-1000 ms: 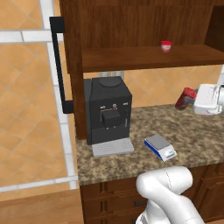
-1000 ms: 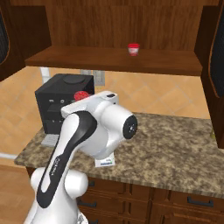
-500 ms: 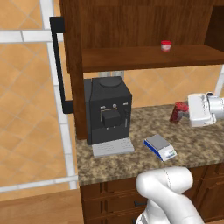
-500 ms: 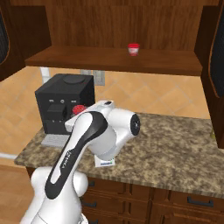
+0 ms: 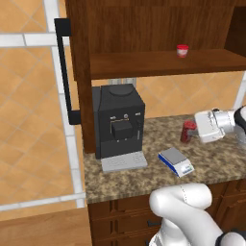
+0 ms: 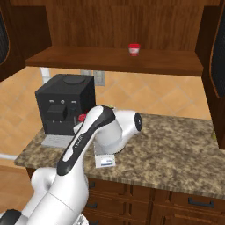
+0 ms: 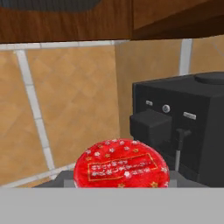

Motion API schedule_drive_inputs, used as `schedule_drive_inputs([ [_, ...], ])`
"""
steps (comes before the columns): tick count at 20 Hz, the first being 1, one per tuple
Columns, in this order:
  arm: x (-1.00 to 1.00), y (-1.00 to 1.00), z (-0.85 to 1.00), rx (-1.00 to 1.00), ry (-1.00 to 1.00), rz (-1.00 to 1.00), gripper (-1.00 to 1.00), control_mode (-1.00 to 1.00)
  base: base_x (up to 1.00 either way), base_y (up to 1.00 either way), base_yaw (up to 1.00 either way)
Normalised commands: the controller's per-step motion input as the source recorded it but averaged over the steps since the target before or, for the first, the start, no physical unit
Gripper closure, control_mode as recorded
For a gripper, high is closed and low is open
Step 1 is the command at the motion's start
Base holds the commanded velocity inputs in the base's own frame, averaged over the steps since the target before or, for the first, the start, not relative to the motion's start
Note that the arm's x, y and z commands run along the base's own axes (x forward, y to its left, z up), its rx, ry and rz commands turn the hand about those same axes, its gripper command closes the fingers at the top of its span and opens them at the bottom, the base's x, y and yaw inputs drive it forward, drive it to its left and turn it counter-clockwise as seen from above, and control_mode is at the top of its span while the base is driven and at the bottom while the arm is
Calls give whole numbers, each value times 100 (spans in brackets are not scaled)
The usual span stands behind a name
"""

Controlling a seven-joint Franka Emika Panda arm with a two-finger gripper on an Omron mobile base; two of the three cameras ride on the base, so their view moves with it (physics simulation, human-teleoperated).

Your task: Pick the yogurt and place it on the digital scale for weighing, and close the cabinet.

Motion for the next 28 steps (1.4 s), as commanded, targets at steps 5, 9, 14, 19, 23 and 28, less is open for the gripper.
schedule_drive_inputs([
  [5,29,-8,-43,0,1,6,100,-100,0,0,0],
  [9,20,-4,-35,0,0,5,100,-100,0,0,0],
  [14,4,0,-26,0,0,1,100,-100,0,0,0],
  [19,0,0,-32,-3,1,0,100,-100,0,0,0],
  [23,0,0,-31,-3,3,0,100,-100,0,0,0],
  [28,11,0,-22,-2,6,0,100,-100,0,0,0],
])
